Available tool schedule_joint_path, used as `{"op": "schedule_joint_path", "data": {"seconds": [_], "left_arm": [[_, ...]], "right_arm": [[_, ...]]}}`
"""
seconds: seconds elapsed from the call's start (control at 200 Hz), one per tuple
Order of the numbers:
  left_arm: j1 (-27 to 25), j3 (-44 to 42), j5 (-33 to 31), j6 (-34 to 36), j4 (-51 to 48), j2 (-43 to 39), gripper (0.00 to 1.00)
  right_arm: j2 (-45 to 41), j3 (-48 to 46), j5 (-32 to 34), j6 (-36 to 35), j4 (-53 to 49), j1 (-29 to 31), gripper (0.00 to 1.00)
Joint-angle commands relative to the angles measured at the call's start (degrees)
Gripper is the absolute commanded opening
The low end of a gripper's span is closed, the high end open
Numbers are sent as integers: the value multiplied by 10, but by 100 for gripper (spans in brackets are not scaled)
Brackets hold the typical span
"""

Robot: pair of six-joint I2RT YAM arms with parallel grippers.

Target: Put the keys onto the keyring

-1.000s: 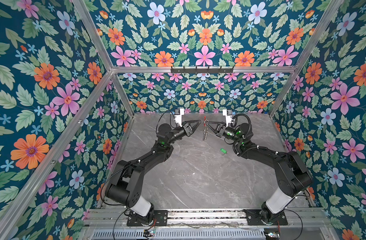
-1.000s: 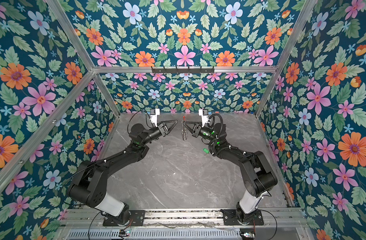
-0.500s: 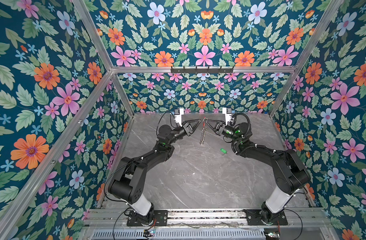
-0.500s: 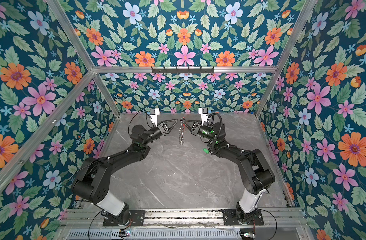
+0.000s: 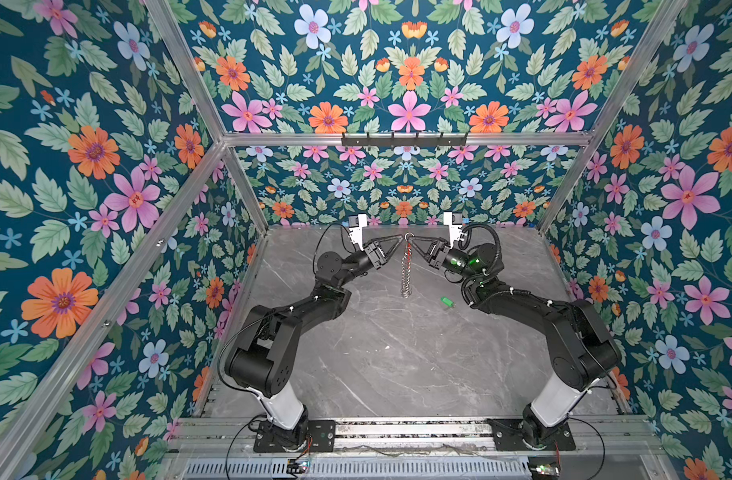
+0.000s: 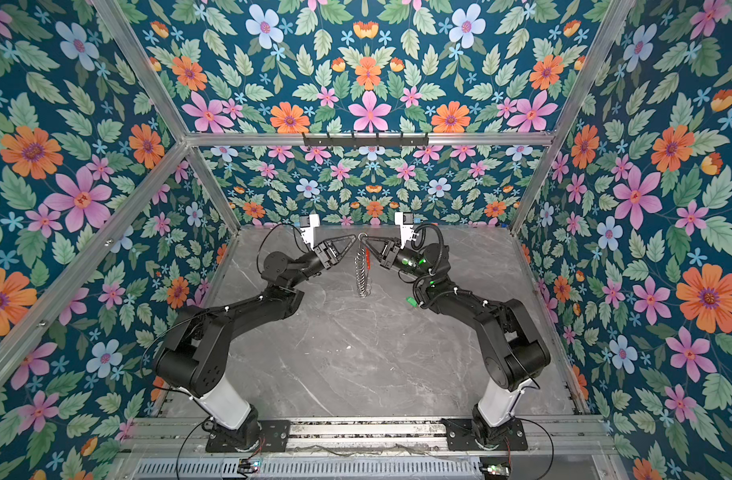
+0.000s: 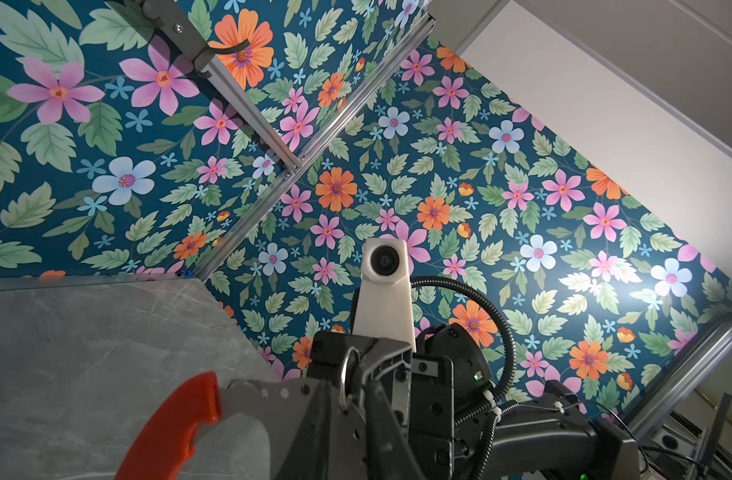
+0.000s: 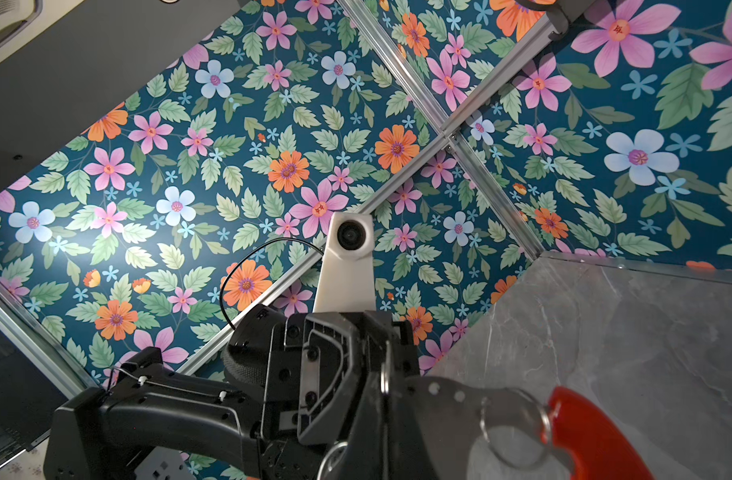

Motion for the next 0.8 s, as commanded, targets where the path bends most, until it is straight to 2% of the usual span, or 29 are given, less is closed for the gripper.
{"op": "schedule_joint_path", "data": {"seconds": [0.0,0.21,0.55,0.795], "left_arm": [[1,4,6,-3,27,-4,19],[-1,2,9,-8,31,-3,22],[-1,-1,10,-14,42,3,17],[-2,6,13,-15,43,8,18]], "right_arm": [[3,7,-1,2,32,4,0],[5,10,-3,3,34,5,0],[12,19,-5,9,37,9,0],[15,24,-10,10,36,10,0]]}}
